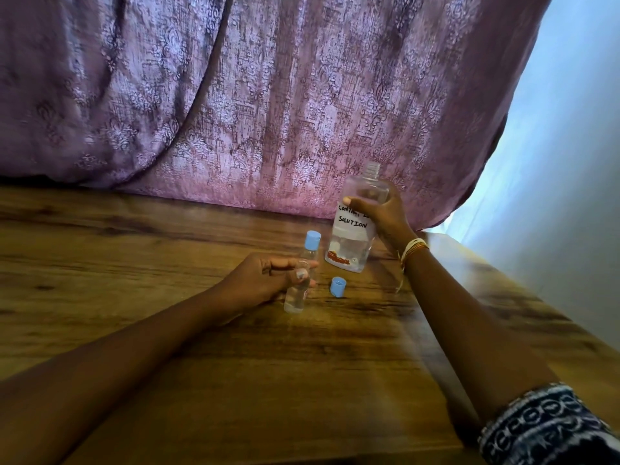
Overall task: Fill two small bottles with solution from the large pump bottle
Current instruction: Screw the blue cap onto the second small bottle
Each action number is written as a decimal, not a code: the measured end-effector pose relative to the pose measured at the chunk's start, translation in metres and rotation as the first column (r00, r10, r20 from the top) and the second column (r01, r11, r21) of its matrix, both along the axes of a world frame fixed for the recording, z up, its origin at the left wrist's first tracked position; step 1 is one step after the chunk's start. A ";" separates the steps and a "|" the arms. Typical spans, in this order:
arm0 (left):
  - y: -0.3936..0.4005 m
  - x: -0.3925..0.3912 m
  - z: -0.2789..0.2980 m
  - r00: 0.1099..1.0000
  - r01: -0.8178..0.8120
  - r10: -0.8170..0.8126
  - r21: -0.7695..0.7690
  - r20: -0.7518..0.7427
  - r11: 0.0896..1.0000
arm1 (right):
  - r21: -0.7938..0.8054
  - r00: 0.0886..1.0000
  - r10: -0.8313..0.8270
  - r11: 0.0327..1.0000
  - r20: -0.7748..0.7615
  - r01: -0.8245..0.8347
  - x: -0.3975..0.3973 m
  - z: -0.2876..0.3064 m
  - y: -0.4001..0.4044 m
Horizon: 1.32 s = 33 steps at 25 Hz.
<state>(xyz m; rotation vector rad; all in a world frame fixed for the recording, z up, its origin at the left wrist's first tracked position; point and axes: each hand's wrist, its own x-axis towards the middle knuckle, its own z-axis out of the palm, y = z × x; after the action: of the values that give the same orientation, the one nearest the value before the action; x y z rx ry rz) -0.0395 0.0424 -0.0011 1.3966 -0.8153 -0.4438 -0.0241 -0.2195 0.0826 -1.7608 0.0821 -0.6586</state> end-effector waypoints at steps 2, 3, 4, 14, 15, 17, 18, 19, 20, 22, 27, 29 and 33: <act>0.000 -0.001 0.001 1.000 0.007 -0.007 -0.002 -0.009 1.000 | 0.053 0.999 0.041 0.998 -0.009 -0.040 -0.005 -0.001 0.000; 0.000 -0.001 0.002 1.000 0.008 -0.008 -0.002 -0.012 1.000 | 0.110 0.999 0.047 0.993 -0.022 -0.045 -0.012 -0.003 -0.001; 0.000 -0.002 0.002 1.000 0.007 -0.007 -0.004 -0.017 1.000 | 0.171 0.999 0.032 0.985 -0.037 -0.026 -0.019 -0.007 -0.002; -0.001 -0.006 0.004 0.998 -0.008 0.007 -0.013 -0.055 1.000 | -0.716 0.941 -0.051 0.663 -0.334 -0.218 -0.102 -0.066 0.059; -0.001 -0.006 0.004 0.998 -0.006 0.005 -0.016 -0.058 1.000 | -0.740 0.946 -0.042 0.635 -0.320 -0.222 -0.101 -0.064 0.064; -0.001 -0.006 0.004 0.998 -0.002 0.000 -0.035 -0.068 0.999 | -0.709 0.945 0.010 0.659 -0.326 -0.252 -0.099 -0.055 0.070; -0.001 -0.006 0.004 0.998 -0.003 0.000 -0.043 -0.068 0.999 | -0.686 0.947 0.039 0.680 -0.319 -0.259 -0.098 -0.048 0.074; -0.002 -0.006 0.004 0.998 -0.005 0.002 -0.048 -0.065 0.999 | -0.661 0.954 0.065 0.707 -0.294 -0.252 -0.097 -0.039 0.076; -0.001 -0.006 0.004 0.998 -0.006 0.003 -0.050 -0.063 0.999 | -0.630 0.961 0.086 0.739 -0.262 -0.238 -0.095 -0.030 0.078; -0.001 -0.006 0.005 0.997 -0.001 -0.003 -0.059 -0.072 0.998 | -0.540 0.965 0.136 0.807 -0.224 -0.240 -0.093 -0.016 0.080; -0.003 -0.003 0.003 0.997 -0.018 0.015 -0.043 -0.074 0.999 | -0.287 0.966 0.260 0.926 0.009 -0.247 -0.093 -0.018 0.087; -0.003 -0.002 0.002 0.998 -0.023 0.021 -0.039 -0.061 0.999 | -0.193 0.962 0.247 0.956 0.119 -0.221 -0.092 -0.024 0.091; -0.002 -0.002 0.000 0.999 -0.014 0.012 -0.041 -0.044 0.999 | -0.195 0.958 0.232 0.961 0.167 -0.198 -0.094 -0.032 0.094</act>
<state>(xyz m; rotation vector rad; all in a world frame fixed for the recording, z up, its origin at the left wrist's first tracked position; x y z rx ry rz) -0.0411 0.0403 -0.0009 1.3488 -0.7755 -0.4436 -0.1179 -0.1251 0.0506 -1.8346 -0.3041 -0.6846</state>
